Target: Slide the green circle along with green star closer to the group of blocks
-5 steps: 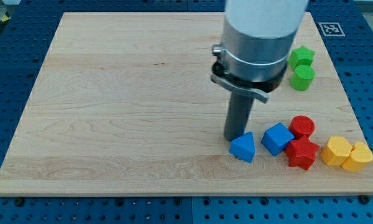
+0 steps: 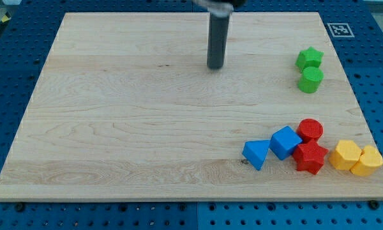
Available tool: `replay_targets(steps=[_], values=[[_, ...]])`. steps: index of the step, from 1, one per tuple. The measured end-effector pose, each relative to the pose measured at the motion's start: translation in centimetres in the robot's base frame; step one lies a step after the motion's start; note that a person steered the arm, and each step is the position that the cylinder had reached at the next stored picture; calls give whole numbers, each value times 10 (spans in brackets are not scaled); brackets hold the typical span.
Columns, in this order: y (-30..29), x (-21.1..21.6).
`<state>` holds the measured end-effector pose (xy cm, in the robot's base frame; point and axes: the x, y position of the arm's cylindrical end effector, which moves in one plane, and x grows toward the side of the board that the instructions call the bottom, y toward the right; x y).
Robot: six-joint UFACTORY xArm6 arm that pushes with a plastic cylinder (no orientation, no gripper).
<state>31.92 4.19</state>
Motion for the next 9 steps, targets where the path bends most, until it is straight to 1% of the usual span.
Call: replay_targets(steps=[1,2,3,4,5,6,7,8,9], values=[[8,-43],[39,-43],[124,-49],[161,-49],[185,-19],[194,-4],[193,8],[192,38],[192,40]])
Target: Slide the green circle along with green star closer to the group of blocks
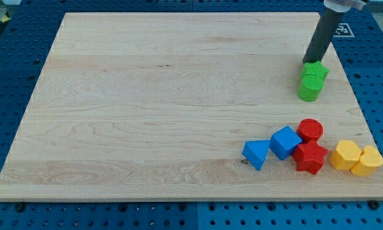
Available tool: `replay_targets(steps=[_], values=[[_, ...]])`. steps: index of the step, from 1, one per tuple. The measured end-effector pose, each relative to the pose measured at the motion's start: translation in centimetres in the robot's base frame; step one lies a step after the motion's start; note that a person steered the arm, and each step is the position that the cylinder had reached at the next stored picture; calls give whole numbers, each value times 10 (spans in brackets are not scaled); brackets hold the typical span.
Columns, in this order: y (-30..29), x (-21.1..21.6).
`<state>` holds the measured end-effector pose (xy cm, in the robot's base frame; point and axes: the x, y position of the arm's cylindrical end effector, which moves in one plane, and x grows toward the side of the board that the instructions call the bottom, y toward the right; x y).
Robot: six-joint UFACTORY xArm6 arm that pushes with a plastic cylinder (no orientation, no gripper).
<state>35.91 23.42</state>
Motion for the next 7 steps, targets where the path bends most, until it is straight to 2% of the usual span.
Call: replay_targets(steps=[4,7], values=[[-5,92],[-5,103]])
